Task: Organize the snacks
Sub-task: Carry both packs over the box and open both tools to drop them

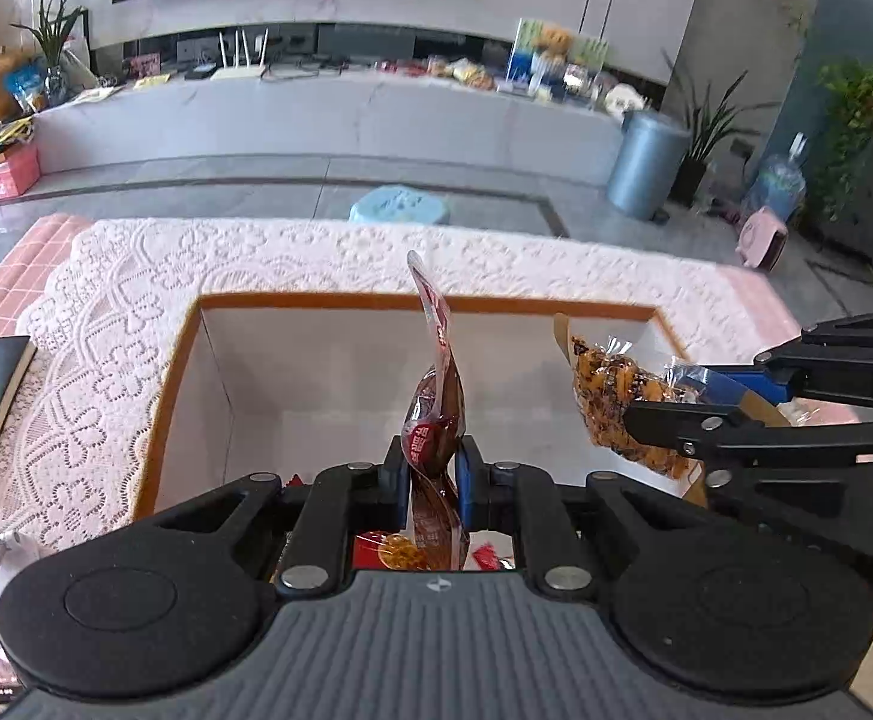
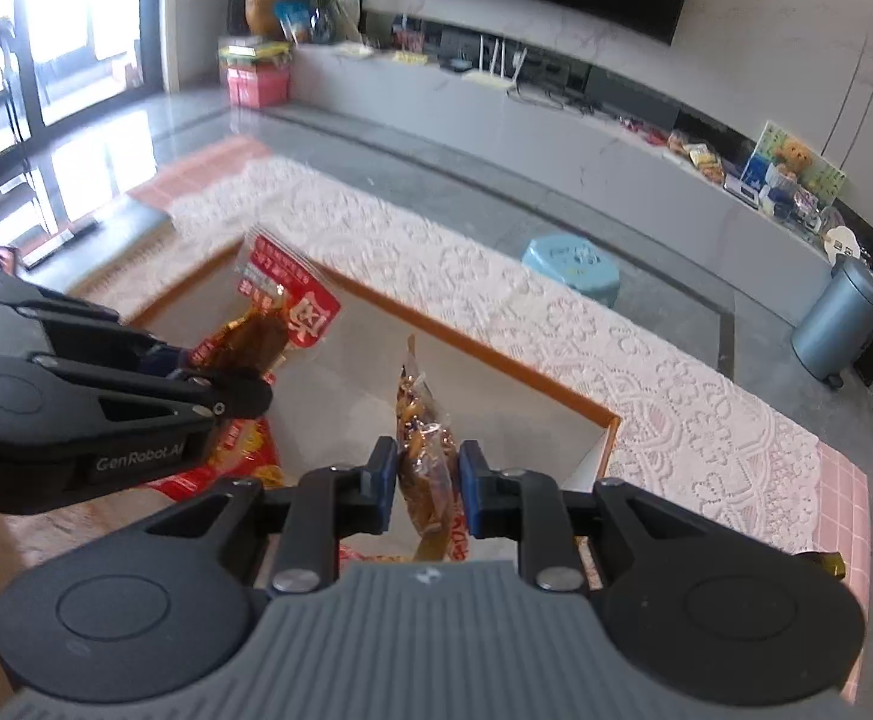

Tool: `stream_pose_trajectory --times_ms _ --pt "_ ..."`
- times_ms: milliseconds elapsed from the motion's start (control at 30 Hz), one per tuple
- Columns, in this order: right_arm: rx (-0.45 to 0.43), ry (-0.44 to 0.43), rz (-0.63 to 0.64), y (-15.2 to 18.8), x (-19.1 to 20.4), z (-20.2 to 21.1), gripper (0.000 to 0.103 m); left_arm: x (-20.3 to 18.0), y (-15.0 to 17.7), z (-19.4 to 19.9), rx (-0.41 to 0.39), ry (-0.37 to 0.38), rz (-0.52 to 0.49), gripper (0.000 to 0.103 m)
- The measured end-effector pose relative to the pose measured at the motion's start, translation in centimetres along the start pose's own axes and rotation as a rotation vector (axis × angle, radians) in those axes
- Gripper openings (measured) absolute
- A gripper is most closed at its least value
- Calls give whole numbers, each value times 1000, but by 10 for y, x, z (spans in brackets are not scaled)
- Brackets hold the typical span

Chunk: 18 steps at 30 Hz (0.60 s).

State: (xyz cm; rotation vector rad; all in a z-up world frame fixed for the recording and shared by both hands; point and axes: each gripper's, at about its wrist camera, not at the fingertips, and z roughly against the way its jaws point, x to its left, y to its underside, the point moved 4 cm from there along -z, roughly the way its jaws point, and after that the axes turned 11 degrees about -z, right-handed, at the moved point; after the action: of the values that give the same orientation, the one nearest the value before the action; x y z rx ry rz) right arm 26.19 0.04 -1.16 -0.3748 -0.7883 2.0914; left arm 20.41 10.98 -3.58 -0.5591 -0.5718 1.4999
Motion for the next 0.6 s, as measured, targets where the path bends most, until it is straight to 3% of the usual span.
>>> stream_pose_trajectory --times_ms 300,600 --pt "86 125 120 9 -1 -59 19 9 8 -36 59 80 28 16" --pt "190 132 129 24 -5 -90 19 12 22 -57 146 134 44 16"
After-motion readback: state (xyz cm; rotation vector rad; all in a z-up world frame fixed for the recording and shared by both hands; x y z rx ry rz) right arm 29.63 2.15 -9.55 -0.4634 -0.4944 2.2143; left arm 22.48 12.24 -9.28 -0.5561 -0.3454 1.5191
